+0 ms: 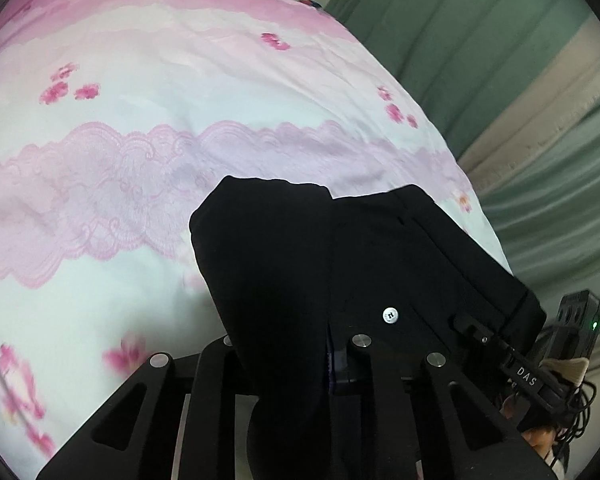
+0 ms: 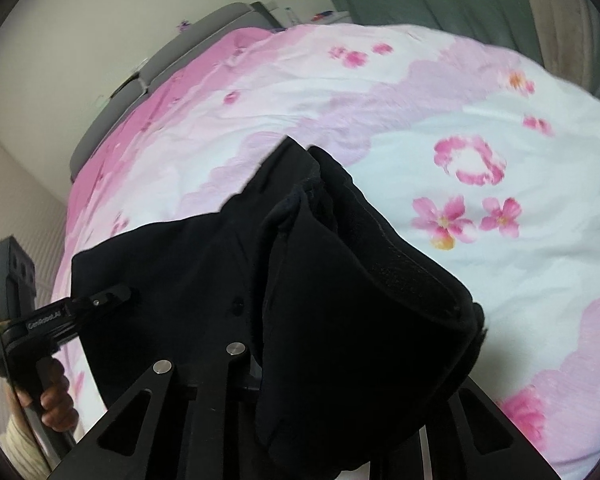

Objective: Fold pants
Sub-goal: 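Lift the folded trousers with both grippers and carry them toward the beige cloth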

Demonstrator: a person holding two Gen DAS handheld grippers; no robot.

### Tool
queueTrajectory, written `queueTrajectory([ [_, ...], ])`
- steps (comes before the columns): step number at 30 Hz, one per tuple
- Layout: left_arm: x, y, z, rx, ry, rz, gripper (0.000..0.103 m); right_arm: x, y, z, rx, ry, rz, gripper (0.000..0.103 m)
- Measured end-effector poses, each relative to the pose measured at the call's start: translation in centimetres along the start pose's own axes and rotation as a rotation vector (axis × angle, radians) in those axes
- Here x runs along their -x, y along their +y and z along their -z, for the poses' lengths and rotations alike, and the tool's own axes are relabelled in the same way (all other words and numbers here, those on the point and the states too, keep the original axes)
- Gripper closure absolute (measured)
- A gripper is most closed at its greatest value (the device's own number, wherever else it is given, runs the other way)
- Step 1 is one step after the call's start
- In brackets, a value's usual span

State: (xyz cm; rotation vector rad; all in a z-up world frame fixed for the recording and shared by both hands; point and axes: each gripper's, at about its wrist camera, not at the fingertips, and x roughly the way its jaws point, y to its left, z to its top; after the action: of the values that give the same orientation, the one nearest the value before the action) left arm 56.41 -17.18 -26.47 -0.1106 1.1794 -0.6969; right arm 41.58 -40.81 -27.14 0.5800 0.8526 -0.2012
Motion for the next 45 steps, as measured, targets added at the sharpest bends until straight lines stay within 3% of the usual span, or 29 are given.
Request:
queueTrajectory([
  [8,7.9,-3.0,2.9,-0.001,-0.023,-0.025,0.083,7.0,3.0,1.3,0.066,0.025,-0.024,0.079],
  [19,22.6,-2.7,8.3,0.056,-0.169,-0.079,0.083,15.5,11.6,2.8,0.228,0.040,-0.114,0.079],
  [27,32.7,2.7,12.6,0.071,-0.230,-0.116,0.083,18.5,21.4,6.2,0.364,0.035,-0.201,0.079],
  [36,42.0,10.5,17.1,0.056,-0.243,-0.149,0.083,20.7,32.8,14.6,0.385,-0.022,-0.220,0.079],
  [45,47.8,19.1,21.9,0.223,-0.272,-0.181,0.083,19.1,41.0,19.8,0.451,0.063,-0.312,0.079],
])
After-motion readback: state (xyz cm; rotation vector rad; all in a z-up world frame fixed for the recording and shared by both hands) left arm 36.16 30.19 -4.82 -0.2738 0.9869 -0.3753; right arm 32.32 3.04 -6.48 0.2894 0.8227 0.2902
